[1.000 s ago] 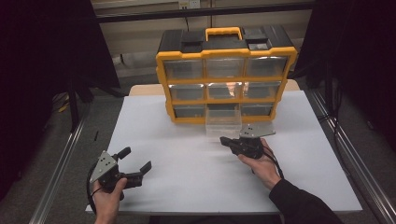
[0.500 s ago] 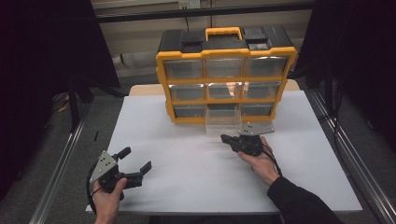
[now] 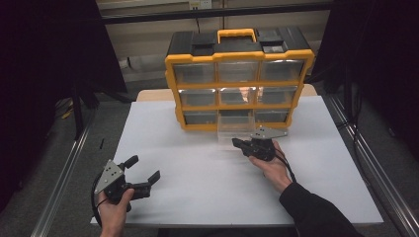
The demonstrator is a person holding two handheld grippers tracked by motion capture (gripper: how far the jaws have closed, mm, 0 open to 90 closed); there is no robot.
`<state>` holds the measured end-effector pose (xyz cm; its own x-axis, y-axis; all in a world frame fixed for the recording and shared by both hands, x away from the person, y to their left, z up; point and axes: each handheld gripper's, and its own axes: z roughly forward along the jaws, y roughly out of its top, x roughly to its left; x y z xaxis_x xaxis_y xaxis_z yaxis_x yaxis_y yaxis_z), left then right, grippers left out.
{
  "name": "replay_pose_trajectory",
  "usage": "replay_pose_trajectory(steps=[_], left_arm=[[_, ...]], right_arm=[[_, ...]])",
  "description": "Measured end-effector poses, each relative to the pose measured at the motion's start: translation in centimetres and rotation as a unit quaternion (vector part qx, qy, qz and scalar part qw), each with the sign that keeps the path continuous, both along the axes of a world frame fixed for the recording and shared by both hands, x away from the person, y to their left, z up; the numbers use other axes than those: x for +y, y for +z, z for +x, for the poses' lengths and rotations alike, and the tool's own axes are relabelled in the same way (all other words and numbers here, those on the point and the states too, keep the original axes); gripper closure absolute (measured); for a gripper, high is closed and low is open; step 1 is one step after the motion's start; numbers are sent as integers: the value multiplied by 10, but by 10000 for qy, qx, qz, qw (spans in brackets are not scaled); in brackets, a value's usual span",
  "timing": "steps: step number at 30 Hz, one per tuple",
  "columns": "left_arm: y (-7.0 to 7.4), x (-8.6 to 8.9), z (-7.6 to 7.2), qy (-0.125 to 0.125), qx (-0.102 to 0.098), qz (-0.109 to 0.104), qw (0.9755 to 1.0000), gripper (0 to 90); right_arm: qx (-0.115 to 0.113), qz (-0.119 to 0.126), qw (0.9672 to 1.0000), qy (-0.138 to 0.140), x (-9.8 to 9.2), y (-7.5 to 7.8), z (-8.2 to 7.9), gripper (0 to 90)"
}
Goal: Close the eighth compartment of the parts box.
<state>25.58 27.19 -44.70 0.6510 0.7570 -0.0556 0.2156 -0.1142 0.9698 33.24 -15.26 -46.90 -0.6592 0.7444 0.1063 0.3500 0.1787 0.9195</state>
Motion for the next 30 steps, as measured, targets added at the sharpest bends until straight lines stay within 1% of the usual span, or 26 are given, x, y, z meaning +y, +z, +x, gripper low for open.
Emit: replay_pose_trajectory(steps=[1, 2, 3, 6, 9, 10, 13, 14, 15, 16, 21, 23, 24, 26, 27, 28, 29, 30], left_arm=[[0, 0, 0, 9, -1, -17, 10000, 34], [0, -1, 0, 2, 1, -36, 10000, 34], [0, 0, 0, 28, -7, 13, 10000, 34], [0, -1, 0, 16, -4, -28, 10000, 34], [0, 0, 0, -6, 0, -36, 10000, 34], [0, 0, 0, 20, 1, -34, 10000, 34], [0, -1, 0, 1, 0, -36, 10000, 34], [0, -1, 0, -3, 31, -74, 10000, 34], [0, 0, 0, -7, 26, -34, 10000, 35], [0, -1, 0, 2, 27, -67, 10000, 35], [0, -1, 0, -26, 20, -28, 10000, 35], [0, -1, 0, 0, 17, -35, 10000, 35], [1, 0, 0, -3, -18, -7, 10000, 35], [0, -1, 0, -16, 13, -85, 10000, 35], [0, -1, 0, -5, 31, -81, 10000, 35], [0, -2, 0, 26, 35, -129, 9999, 35], [0, -1, 0, -10, 0, -57, 10000, 35], [0, -1, 0, -10, -4, -66, 10000, 35]], right_arm=[[-13, -35, 10000, -14, 0, 0, 1, 900], [-21, -20, 10000, -22, 0, -1, 1, 900], [-25, -43, 10000, -32, 0, -1, 2, 900], [7, -5, 10000, -30, 0, -2, 2, 900], [-37, -25, 10000, -64, 0, -1, 3, 900], [-36, 13, 10000, -63, 1, -1, 3, 900], [-66, 18, 10000, -73, 2, -1, 5, 900], [-49, 15, 10000, -73, 2, -1, 5, 900], [-53, 7, 10000, -70, 2, -2, 5, 900], [-57, 2, 10000, -74, 3, -2, 5, 900], [-71, -37, 9999, -83, 4, -2, 6, 900], [-20, -13, 9999, -99, 4, -1, 6, 900], [-9, -36, 9999, -108, 4, -1, 7, 900], [-56, -60, 9998, -168, 5, 0, 9, 900], [-58, -56, 9999, -142, 5, 0, 10, 900], [-60, -74, 9998, -164, 6, 0, 11, 900], [-57, -67, 9999, -143, 7, 0, 11, 900], [-59, -60, 9999, -142, 7, 0, 11, 900]])
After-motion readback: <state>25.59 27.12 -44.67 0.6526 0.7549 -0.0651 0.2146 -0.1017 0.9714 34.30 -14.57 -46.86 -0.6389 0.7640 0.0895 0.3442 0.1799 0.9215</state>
